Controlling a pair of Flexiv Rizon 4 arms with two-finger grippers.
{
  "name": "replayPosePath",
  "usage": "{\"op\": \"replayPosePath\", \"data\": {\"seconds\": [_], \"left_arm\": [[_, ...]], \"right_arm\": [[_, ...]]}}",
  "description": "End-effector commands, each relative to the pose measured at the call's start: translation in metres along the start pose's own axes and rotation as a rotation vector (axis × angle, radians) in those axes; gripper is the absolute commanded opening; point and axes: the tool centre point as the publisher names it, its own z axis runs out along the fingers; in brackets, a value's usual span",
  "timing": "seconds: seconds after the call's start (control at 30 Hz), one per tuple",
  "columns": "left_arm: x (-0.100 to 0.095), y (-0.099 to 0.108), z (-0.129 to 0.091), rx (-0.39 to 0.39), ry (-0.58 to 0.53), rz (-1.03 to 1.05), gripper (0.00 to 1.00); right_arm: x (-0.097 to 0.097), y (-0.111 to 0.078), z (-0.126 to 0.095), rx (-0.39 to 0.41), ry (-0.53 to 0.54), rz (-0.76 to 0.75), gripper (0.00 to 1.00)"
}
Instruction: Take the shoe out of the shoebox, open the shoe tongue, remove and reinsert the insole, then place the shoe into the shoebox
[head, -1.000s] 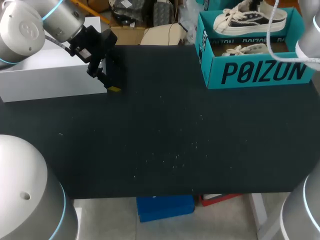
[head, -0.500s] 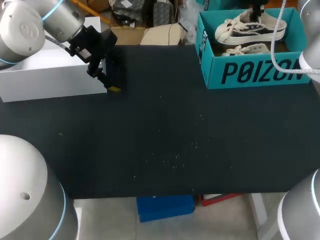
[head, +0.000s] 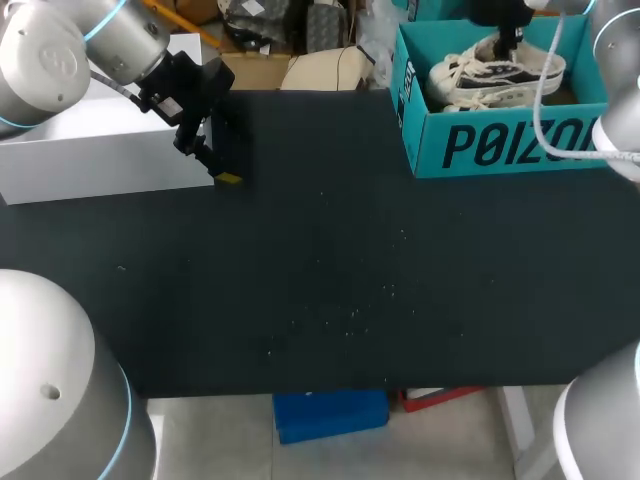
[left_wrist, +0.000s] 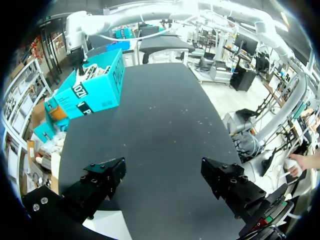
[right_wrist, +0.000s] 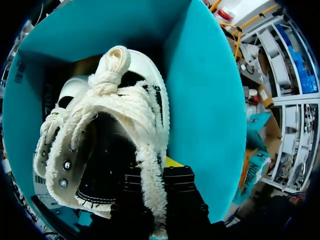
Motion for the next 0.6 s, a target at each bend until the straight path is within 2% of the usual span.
{"op": "replayPosePath", "data": {"seconds": [0.03,0.07,0.1,0.13,0.23,0.33,0.43,0.6], "left_arm": [[0.0,0.0,0.0,-0.003,-0.001,0.0,1.0],[0.0,0.0,0.0,-0.003,-0.001,0.0,1.0],[0.0,0.0,0.0,-0.003,-0.001,0.0,1.0],[0.0,0.0,0.0,-0.003,-0.001,0.0,1.0],[0.0,0.0,0.0,-0.003,-0.001,0.0,1.0],[0.0,0.0,0.0,-0.003,-0.001,0.0,1.0],[0.0,0.0,0.0,-0.003,-0.001,0.0,1.0],[0.0,0.0,0.0,-0.003,-0.001,0.0,1.0]], "right_arm": [[-0.053,0.003,0.021,-0.007,0.117,-0.008,0.04],[-0.052,0.003,0.024,-0.009,0.129,-0.008,0.22],[-0.052,0.003,0.026,-0.014,0.135,-0.007,0.55],[-0.052,0.003,0.027,-0.013,0.139,-0.004,1.0],[-0.048,0.003,0.023,-0.007,0.146,0.018,1.0],[-0.04,0.008,0.005,-0.001,0.133,0.039,1.0],[-0.027,0.015,-0.023,0.027,0.103,0.031,1.0],[-0.005,0.022,-0.055,0.058,0.084,0.014,1.0]]}}
